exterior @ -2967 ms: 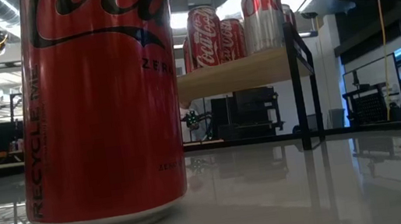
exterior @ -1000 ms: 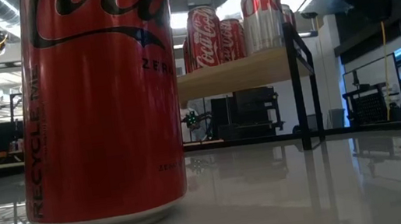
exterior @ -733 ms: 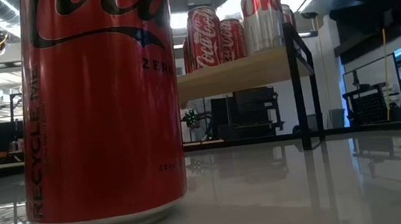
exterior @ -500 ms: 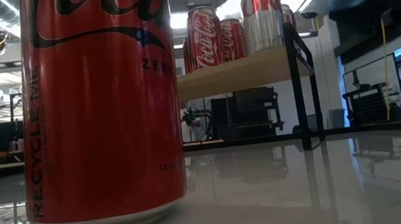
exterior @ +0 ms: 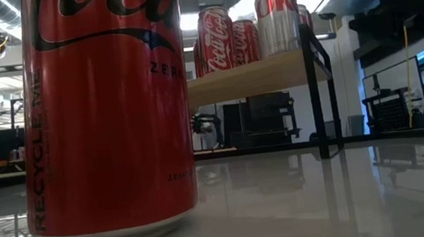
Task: Place canned beverage on shelf
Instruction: Put the green soda can on the shelf aligned with the other green soda can
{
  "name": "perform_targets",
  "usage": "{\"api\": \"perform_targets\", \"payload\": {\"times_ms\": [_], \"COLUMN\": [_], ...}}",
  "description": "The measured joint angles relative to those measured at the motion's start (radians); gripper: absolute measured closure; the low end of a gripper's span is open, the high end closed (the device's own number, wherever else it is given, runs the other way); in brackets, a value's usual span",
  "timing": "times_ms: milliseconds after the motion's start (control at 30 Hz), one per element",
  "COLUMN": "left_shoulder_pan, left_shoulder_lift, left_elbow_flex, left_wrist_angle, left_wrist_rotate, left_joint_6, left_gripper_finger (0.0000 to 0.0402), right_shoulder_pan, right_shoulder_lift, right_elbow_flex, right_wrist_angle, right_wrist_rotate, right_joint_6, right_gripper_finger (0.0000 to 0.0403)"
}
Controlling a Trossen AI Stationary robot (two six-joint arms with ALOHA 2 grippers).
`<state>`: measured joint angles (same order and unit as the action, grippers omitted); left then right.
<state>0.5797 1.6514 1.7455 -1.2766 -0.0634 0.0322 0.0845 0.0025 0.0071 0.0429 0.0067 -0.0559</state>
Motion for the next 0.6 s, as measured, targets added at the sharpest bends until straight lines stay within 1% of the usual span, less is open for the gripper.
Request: {"api": "perform_targets", "payload": {"times_ms": [300,433,600], "left_shoulder_pan": [0.0,0.0,0.0], "left_shoulder_lift": [0.002,0.002,0.001], "left_elbow_flex": [-0.002,-0.001,0.0], "left_wrist_angle": [0.001,0.003,0.002], "left_wrist_rotate": [-0.004,0.021,0.029], "left_joint_6": [-0.004,-0.007,-0.023], "left_gripper_finger": [0.0071,0.007,0.0054], "right_shoulder_pan": [0.0,0.0,0.0], "right_shoulder_lift": [0.0,0.0,0.0], "right_elbow_flex": [0.0,0.0,0.0], "right_wrist_angle": [0.0,0.0,0.0], "right_wrist_rotate": [0.0,0.0,0.0], "right_joint_6": [0.0,0.0,0.0], "right_gripper_finger": [0.0054,0.0054,0.0054]}}
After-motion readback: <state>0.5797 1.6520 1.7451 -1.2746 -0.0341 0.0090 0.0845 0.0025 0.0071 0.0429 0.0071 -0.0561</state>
